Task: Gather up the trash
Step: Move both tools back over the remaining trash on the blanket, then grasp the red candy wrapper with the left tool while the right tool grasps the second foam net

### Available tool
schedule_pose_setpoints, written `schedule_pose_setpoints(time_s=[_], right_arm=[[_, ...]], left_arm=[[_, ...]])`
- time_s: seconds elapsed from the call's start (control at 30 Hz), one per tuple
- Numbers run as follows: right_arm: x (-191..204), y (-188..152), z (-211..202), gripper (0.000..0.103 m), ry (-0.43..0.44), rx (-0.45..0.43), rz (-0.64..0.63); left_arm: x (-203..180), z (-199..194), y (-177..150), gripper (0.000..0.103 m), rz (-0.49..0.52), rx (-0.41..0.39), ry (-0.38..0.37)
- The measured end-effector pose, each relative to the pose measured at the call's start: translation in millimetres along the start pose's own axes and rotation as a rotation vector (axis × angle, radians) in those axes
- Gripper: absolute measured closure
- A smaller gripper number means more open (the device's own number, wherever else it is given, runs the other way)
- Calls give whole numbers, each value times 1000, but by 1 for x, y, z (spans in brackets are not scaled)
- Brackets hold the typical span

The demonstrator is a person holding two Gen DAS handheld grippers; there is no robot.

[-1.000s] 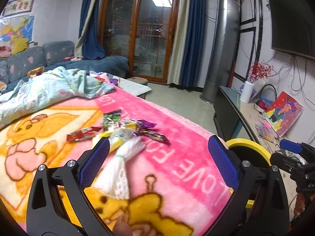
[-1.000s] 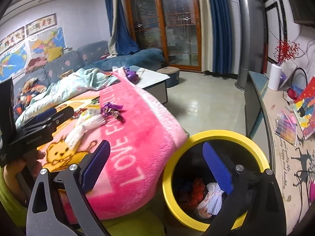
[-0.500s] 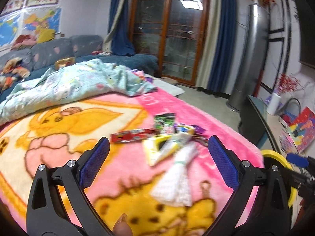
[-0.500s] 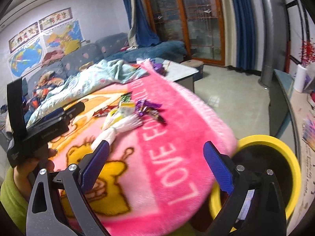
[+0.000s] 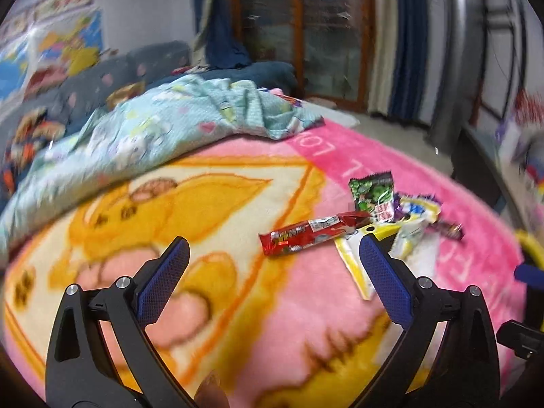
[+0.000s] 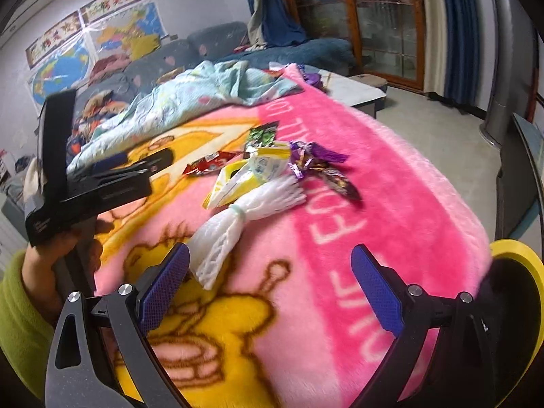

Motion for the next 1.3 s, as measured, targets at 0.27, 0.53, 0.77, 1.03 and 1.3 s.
schedule_pose_setpoints(time_s=[0.27, 0.53, 0.77, 1.03, 1.3], right_arm=[[16, -1, 33, 14, 50, 56, 27], [28, -15, 61, 30, 86, 133, 72], [25, -24, 55, 55, 115, 157, 110], [26, -27, 46, 67, 132, 176, 111], [17, -24, 30, 70, 144, 179, 93]], left_arm=[[-3, 42, -1, 13, 33, 62, -108], [1, 66, -17, 20, -108, 126, -218], [0, 81, -30, 44, -137, 195, -234], [2, 79, -33, 73, -136, 206, -237], [2, 56, -16, 50, -387, 181, -344]])
Point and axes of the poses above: each gripper's, at about its wrist camera, not at the fingertips, and z roughly the way its jaws point, x to its left, y to its top, the point moved 8 cm from there along z, roughly the way its jaws point, and after that the axes turned 11 degrees about -x, right-handed, at the moved point
